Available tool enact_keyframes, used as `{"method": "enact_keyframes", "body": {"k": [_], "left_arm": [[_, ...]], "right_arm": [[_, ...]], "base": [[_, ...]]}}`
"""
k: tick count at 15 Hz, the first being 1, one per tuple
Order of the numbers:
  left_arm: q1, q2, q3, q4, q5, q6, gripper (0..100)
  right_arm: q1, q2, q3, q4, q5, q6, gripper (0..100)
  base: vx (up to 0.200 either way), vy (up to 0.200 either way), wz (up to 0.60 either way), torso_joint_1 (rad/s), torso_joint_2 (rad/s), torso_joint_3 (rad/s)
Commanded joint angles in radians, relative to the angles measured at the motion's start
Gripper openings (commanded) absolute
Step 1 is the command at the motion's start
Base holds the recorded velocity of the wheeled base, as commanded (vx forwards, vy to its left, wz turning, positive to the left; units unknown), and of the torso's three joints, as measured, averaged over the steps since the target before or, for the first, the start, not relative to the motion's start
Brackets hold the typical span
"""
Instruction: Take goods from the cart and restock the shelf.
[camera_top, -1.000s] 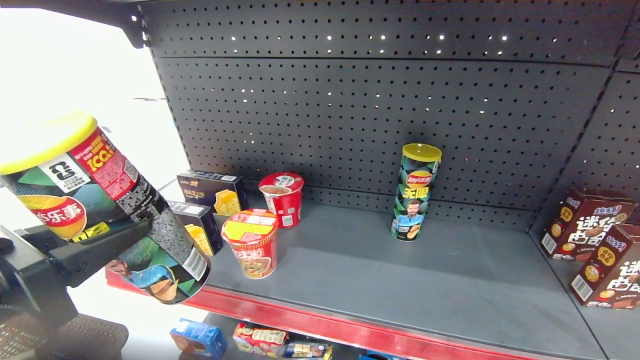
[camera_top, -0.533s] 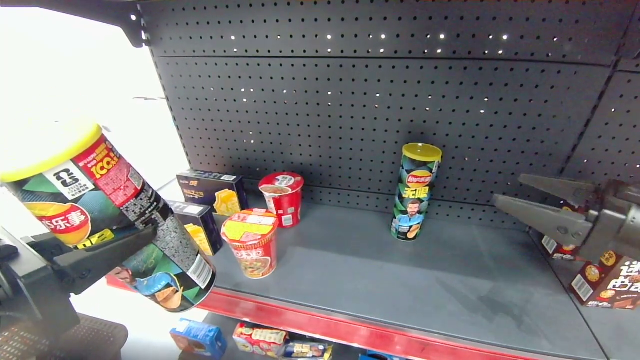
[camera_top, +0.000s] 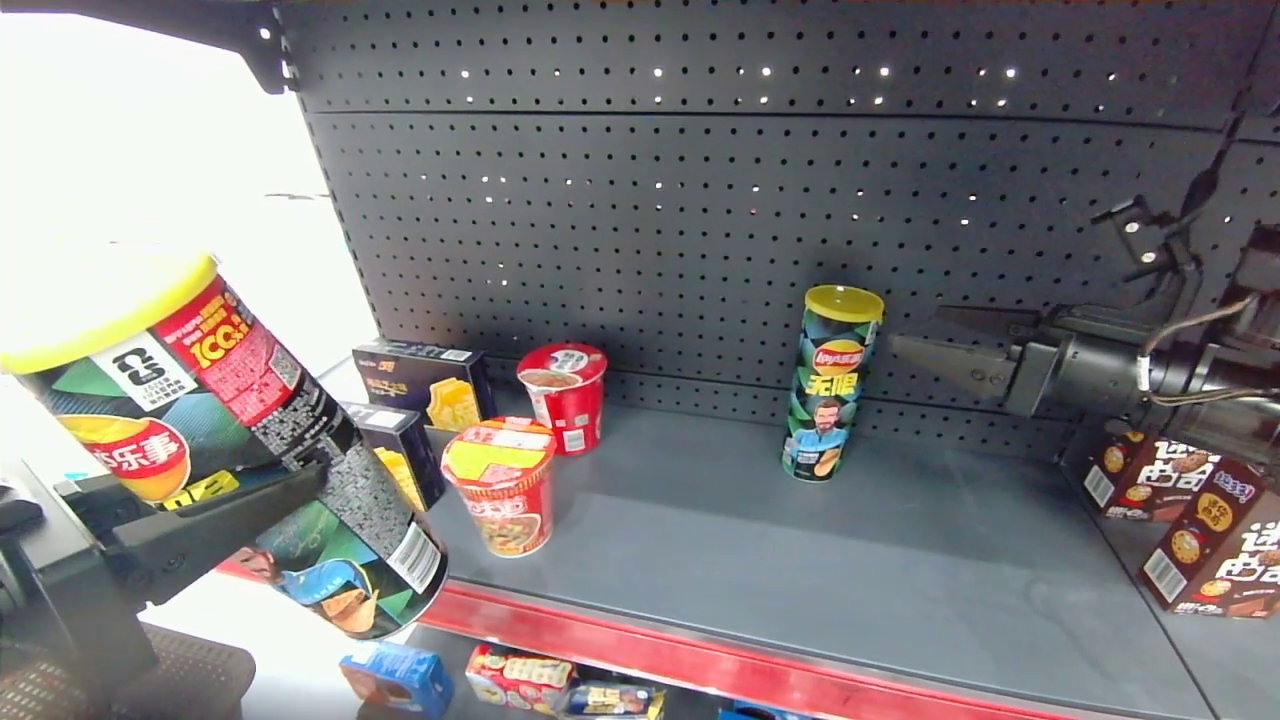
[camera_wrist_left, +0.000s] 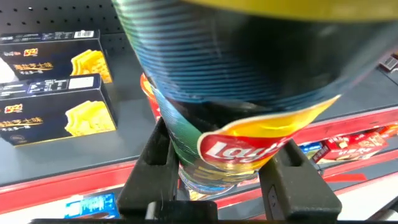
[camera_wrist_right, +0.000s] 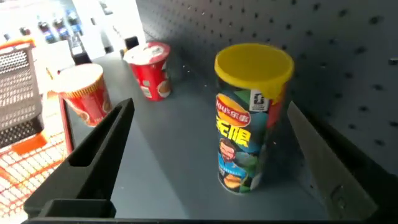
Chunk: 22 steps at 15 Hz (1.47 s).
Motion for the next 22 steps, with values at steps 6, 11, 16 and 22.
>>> {"method": "enact_keyframes", "body": {"k": [6, 11, 16, 22], "left_arm": [[0.008, 0.004, 0.003, 0.000, -0.001, -0.037, 0], [0.008, 0.007, 0.024, -0.002, -0.001, -0.036, 0], [0.009, -0.002, 0.049, -0.002, 0.001, -0.037, 0], [0.008, -0.004, 0.095, -0.002, -0.001, -0.037, 0]], "right_arm": [[-0.036, 0.184, -0.038, -0.037, 0.096, -0.038, 100], [-0.033, 0.278, -0.130, -0.037, 0.136, -0.036, 100], [-0.006, 0.368, -0.196, -0.038, 0.135, -0.035, 100], [0.022, 0.420, -0.302, -0.029, 0.136, 0.022, 0]], "base": [[0.000, 0.000, 0.00, 0.000, 0.00, 0.000], [0.000, 0.000, 0.00, 0.000, 0.00, 0.000], [0.000, 0.000, 0.00, 0.000, 0.00, 0.000], [0.000, 0.000, 0.00, 0.000, 0.00, 0.000]]}}
